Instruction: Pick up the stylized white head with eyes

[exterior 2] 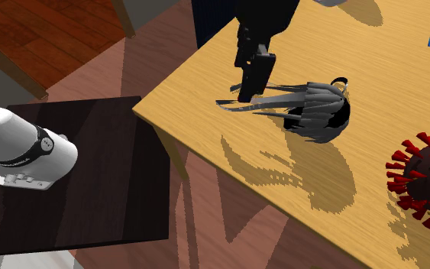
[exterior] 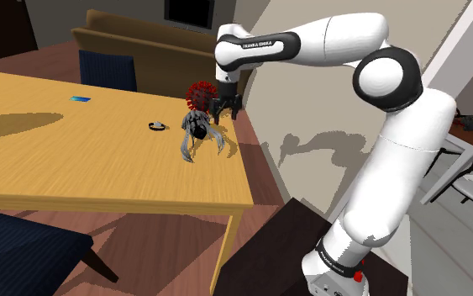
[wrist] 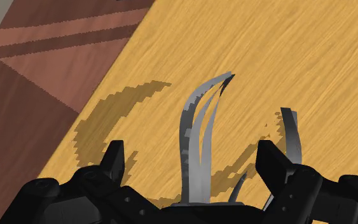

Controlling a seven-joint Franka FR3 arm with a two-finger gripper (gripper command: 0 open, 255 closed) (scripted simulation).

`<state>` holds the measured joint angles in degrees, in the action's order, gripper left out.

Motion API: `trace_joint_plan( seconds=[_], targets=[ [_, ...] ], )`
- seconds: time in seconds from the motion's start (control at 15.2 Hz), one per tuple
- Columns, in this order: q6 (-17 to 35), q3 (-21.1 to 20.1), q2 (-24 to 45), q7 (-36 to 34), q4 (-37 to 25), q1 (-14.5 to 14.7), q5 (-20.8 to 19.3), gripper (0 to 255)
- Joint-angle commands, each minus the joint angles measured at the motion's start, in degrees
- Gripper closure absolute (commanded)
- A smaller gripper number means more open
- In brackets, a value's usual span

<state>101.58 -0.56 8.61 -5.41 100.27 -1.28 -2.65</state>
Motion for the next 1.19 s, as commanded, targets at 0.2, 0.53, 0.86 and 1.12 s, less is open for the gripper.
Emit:
trace_joint_plan(
  seconds=[0.2,0.53,0.86,1.12],
  targets=[
    [-1.5,0.0,12.61,0.52,-13.94,-0.32,1.22,0],
    [-3.25,-0.06,21.15,0.86,-24.11,-0.61,1.92,0],
    [0.28,-0.05,21.73,0.83,-21.16,-0.62,1.9,0],
    [1.31,-0.06,22.06,0.8,-20.46,-0.61,1.9,255]
  ],
)
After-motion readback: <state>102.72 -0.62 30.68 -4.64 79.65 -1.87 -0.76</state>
